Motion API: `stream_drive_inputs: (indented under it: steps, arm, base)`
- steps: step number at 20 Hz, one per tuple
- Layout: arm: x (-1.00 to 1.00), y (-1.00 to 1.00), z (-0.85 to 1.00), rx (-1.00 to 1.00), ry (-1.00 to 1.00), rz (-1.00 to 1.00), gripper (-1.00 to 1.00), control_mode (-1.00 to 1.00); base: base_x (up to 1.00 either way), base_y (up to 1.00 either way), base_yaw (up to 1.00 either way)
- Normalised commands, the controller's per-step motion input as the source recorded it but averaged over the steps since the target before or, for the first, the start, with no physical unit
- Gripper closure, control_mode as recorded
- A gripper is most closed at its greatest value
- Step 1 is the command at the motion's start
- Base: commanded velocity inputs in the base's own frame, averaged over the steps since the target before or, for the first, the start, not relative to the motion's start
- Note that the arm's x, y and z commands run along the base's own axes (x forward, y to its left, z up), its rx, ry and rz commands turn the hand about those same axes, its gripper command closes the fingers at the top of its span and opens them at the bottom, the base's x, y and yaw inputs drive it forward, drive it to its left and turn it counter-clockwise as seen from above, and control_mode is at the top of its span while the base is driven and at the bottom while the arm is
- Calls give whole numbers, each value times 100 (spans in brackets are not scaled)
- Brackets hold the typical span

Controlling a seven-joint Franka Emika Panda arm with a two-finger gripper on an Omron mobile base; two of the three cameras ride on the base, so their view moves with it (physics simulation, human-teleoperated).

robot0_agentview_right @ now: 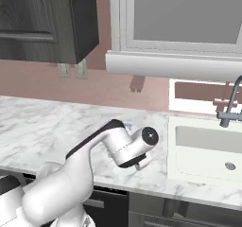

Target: The ice cube tray has been filled with water. Take the tray and place it in the freezer to make ice. Close the freezer door after placing the tray.

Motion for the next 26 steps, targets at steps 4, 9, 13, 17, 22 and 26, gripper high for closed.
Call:
stream_drive_inputs:
  steps: [4, 9, 13, 17, 22, 26]
  arm:
    - [26, 6, -21, 5, 0, 15, -100, -100]
    - [31, 1, -7, 0, 0, 16, -100, -100]
    - [45, 0, -7, 0, 1, 12, -100, -100]
    - [44, 0, -29, -2, 0, 11, -100, -100]
    - [27, 0, -37, -2, 0, 12, -100, -100]
    - [14, 0, -31, -1, -1, 12, -100, -100]
  base:
    - [0, 0, 0]
    - [0, 0, 0]
    - [0, 0, 0]
    - [0, 0, 0]
    - [0, 0, 0]
    - [0, 0, 0]
